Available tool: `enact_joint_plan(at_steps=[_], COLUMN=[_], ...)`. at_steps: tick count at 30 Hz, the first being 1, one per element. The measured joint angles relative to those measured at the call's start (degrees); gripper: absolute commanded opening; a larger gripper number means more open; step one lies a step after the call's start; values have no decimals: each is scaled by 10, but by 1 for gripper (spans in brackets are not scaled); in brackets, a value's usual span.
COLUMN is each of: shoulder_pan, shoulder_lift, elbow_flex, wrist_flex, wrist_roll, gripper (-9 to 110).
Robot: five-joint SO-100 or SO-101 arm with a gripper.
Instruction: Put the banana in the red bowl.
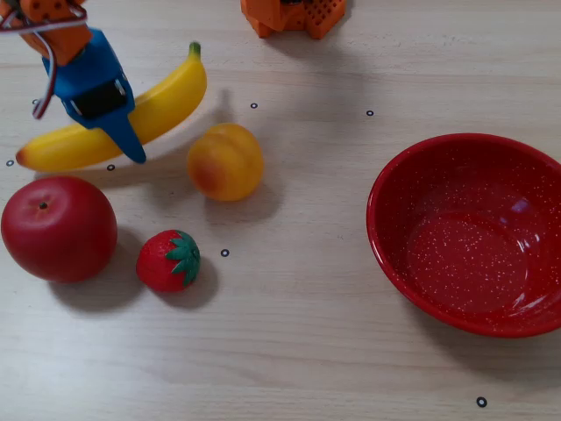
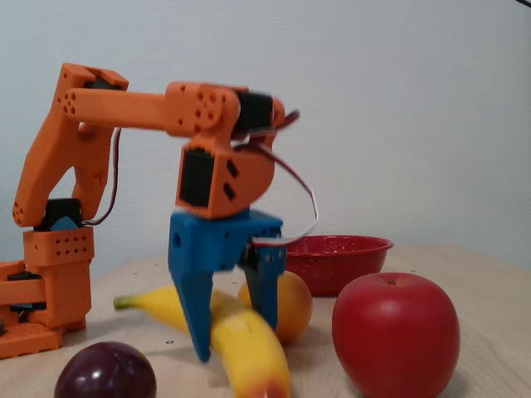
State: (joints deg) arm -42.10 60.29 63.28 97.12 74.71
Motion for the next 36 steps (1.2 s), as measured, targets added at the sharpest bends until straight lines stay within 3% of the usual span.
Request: enact_joint_plan(at_steps=[8, 17, 30, 36], shoulder_pan=[22, 149, 477, 620], shoulder_lift=[128, 221, 244, 168], elbow_flex=[-92, -143, -214, -288], wrist_flex=[76, 76, 76, 76], wrist_roll=[-77, -182, -448, -537], gripper=[0, 0, 0, 0])
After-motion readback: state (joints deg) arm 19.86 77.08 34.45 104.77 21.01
